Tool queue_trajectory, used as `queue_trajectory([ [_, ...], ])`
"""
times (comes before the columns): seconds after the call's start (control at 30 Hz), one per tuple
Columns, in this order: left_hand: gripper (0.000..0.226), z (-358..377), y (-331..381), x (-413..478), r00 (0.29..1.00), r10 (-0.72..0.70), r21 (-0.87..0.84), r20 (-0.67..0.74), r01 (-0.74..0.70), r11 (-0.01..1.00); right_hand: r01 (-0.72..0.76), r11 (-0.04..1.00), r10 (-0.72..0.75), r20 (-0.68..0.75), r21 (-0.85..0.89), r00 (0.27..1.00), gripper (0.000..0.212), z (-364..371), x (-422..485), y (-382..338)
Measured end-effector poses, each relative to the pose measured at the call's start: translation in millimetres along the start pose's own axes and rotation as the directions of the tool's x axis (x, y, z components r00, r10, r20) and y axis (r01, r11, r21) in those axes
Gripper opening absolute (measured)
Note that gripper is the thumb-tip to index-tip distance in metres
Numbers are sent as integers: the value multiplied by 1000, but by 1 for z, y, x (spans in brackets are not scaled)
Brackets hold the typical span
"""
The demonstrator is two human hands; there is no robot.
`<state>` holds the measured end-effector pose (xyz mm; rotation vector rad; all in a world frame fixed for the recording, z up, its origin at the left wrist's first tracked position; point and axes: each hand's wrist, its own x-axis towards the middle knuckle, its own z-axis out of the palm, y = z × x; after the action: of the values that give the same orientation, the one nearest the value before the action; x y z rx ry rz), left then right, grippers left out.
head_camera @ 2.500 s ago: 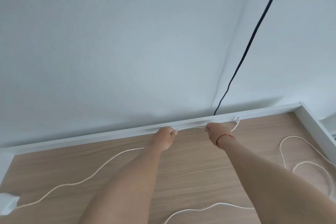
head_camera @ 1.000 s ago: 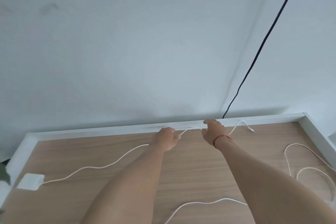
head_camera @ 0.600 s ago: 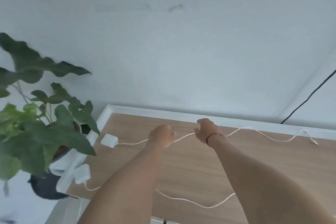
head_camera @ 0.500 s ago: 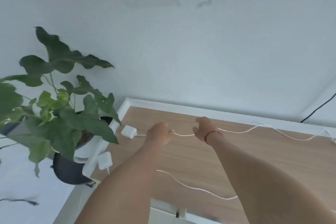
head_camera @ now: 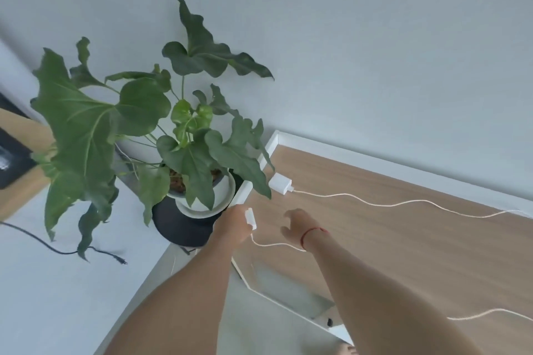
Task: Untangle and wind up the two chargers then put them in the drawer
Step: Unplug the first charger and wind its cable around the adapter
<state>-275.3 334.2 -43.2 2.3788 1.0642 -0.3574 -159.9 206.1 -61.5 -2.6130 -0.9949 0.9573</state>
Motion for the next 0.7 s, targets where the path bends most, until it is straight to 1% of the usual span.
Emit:
queue_trajectory([
  [0.07, 55, 9, -12, 4, 999, 32, 9, 24, -33, 999, 0, 1000, 0, 53, -1, 999, 47, 20, 5, -7],
  [0.13, 49, 17, -18, 11, 997, 72, 57, 10, -72, 996, 10, 1000, -10, 94, -9, 996, 46, 40, 12, -12],
  [0.2, 50, 23, -20, 20, 988, 153, 159, -34, -146, 976, 46, 998, -42, 89, -46, 995, 45, 54, 19, -16],
  [0.27, 56, 29, -21, 27, 978, 204, 181, -37, -194, 964, 56, 994, -51, 58, -90, 997, 42, 62, 25, -18],
  [0.4, 54, 42, -24, 32, 985, 172, 175, -13, -167, 970, 41, 992, -38, 23, -119, 999, 29, 63, 25, -16],
  [0.5, 53, 42, -23, 33, 992, 121, 149, -34, -114, 982, 20, 997, -16, 47, -72, 999, 31, 59, 23, -9],
  [0.57, 49, 39, -19, 31, 995, 95, 169, -15, -91, 981, -5, 1000, 7, 70, -17, 998, 32, 56, 21, -2],
  [0.63, 54, 38, -16, 29, 997, 65, 217, 41, -72, 973, -35, 999, 34, 51, 17, 998, 31, 52, 18, 5],
  [0.7, 66, 38, -13, 25, 994, 28, 262, 109, -56, 963, -67, 997, 67, 6, 42, 998, 31, 50, 12, 13],
])
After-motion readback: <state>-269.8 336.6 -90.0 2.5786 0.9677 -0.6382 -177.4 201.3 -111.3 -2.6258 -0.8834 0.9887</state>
